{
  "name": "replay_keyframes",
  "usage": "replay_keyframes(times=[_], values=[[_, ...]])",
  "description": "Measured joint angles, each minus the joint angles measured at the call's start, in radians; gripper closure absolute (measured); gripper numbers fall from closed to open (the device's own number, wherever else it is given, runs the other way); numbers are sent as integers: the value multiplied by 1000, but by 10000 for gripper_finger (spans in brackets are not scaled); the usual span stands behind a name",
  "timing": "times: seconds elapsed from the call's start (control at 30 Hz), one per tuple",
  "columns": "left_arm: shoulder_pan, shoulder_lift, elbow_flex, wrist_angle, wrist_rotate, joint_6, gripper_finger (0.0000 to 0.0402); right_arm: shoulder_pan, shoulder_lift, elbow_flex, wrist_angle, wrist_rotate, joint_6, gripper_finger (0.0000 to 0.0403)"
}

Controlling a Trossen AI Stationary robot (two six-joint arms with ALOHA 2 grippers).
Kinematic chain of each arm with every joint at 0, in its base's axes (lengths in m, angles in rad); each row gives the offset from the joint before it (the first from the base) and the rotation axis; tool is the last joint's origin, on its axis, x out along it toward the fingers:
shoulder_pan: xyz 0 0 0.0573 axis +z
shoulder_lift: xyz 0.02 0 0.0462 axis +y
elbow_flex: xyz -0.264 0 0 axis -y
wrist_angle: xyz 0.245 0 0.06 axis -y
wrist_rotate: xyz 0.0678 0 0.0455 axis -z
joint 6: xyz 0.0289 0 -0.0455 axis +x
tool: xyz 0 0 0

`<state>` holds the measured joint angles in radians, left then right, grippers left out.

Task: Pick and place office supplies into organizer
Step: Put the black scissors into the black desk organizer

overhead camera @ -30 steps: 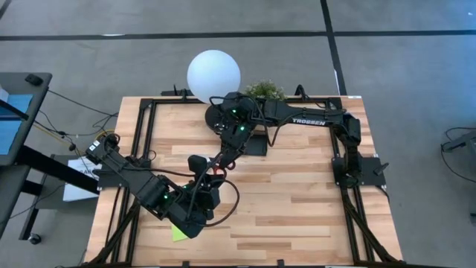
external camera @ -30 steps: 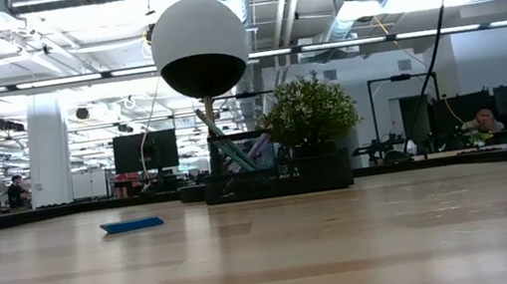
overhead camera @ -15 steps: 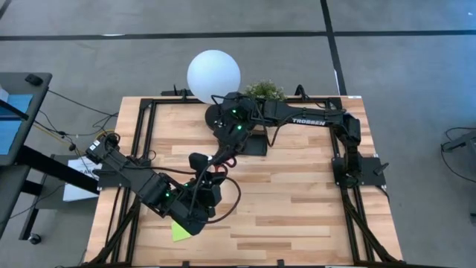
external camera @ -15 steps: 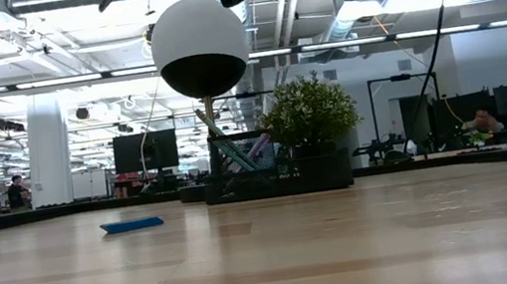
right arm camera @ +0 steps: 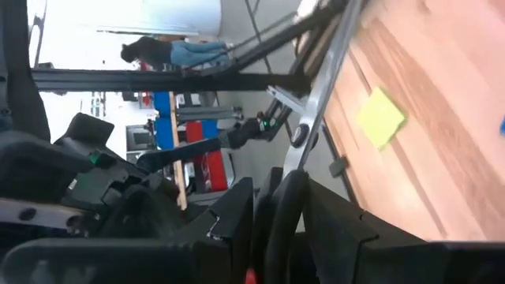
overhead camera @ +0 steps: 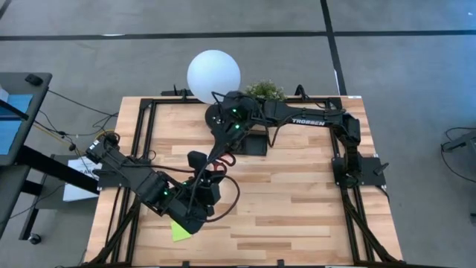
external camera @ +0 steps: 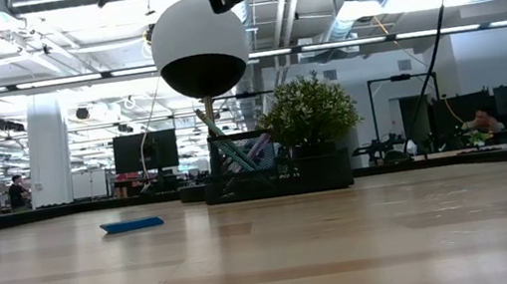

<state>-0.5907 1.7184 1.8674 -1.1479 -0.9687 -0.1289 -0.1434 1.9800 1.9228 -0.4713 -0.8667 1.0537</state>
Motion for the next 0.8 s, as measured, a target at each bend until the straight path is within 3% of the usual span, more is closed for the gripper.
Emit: replay_keyframes(times=[0.23, 0.8], values=[[0, 0, 59, -80, 17, -56, 376, -1, 0, 0, 32, 8, -4, 300], [2, 1, 61, -121, 53, -100, 376, 6, 11, 0, 13, -25, 1, 301]])
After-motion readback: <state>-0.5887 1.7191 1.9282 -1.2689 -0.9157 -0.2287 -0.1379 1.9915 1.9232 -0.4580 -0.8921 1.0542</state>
